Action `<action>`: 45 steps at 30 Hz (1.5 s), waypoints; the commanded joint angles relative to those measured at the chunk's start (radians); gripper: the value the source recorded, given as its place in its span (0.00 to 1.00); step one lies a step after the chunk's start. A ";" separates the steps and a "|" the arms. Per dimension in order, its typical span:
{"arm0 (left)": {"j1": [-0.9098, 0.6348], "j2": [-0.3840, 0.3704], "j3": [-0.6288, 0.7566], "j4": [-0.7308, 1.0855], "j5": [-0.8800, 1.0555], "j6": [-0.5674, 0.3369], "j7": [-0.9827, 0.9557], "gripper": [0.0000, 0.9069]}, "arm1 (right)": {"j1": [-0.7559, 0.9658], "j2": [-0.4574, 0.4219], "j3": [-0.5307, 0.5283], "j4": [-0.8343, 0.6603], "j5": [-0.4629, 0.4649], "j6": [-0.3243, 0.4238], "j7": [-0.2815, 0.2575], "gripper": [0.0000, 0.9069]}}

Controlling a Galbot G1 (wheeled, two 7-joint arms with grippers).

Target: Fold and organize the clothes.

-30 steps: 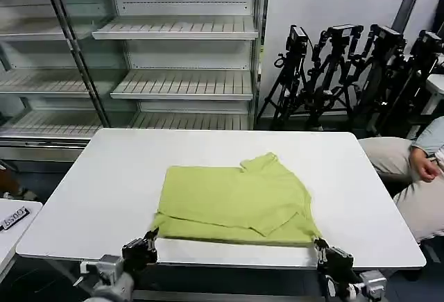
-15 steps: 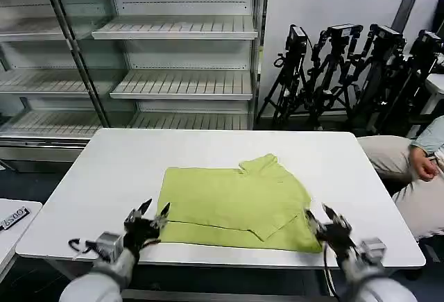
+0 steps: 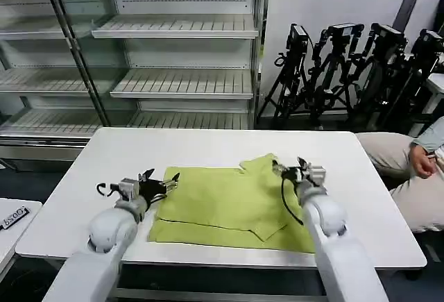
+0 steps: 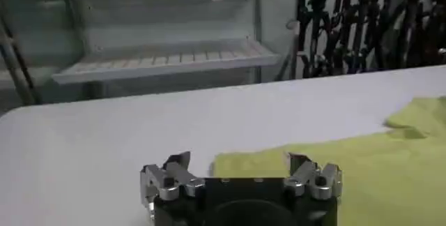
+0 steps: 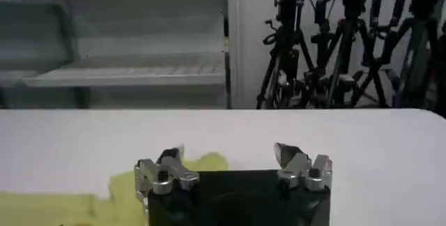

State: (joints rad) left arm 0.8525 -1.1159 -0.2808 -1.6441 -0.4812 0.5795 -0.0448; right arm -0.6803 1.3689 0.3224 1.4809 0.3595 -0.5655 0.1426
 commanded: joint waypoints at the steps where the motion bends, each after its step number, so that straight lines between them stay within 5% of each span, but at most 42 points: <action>1: -0.174 -0.016 0.049 0.250 -0.023 0.001 0.059 1.00 | 0.180 0.070 -0.057 -0.263 -0.017 -0.012 0.017 1.00; 7: -0.200 -0.029 0.053 0.292 -0.025 0.001 0.057 1.00 | 0.166 0.075 -0.075 -0.282 -0.012 -0.014 0.018 1.00; 8: -0.202 -0.031 0.056 0.297 -0.025 0.002 0.055 0.36 | 0.161 0.074 -0.077 -0.280 -0.008 -0.015 0.023 1.00; 9: -0.204 -0.031 0.060 0.300 -0.023 0.002 0.053 0.13 | 0.154 0.073 -0.081 -0.276 0.001 -0.016 0.030 0.86; 10: -0.203 -0.030 0.063 0.300 -0.022 0.002 0.055 0.01 | 0.148 0.070 -0.085 -0.272 0.003 -0.016 0.033 0.51; 11: -0.201 -0.029 0.067 0.301 -0.023 0.003 0.055 0.01 | 0.144 0.069 -0.087 -0.272 0.003 -0.017 0.033 0.12; 12: -0.199 -0.030 0.068 0.300 -0.025 0.003 0.055 0.02 | 0.141 0.071 -0.087 -0.274 0.004 -0.016 0.033 0.00; 32: -0.154 -0.025 0.052 0.227 -0.019 0.002 0.088 0.01 | 0.122 0.054 -0.078 -0.230 0.007 0.000 0.000 0.00; 45: 0.072 0.070 -0.016 -0.146 -0.092 0.000 0.025 0.00 | -0.149 -0.116 -0.086 0.308 0.123 -0.014 0.070 0.00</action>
State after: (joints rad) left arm 0.7834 -1.0925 -0.2707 -1.5673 -0.5476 0.5819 0.0015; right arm -0.7046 1.3222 0.2396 1.5330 0.4318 -0.5770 0.1840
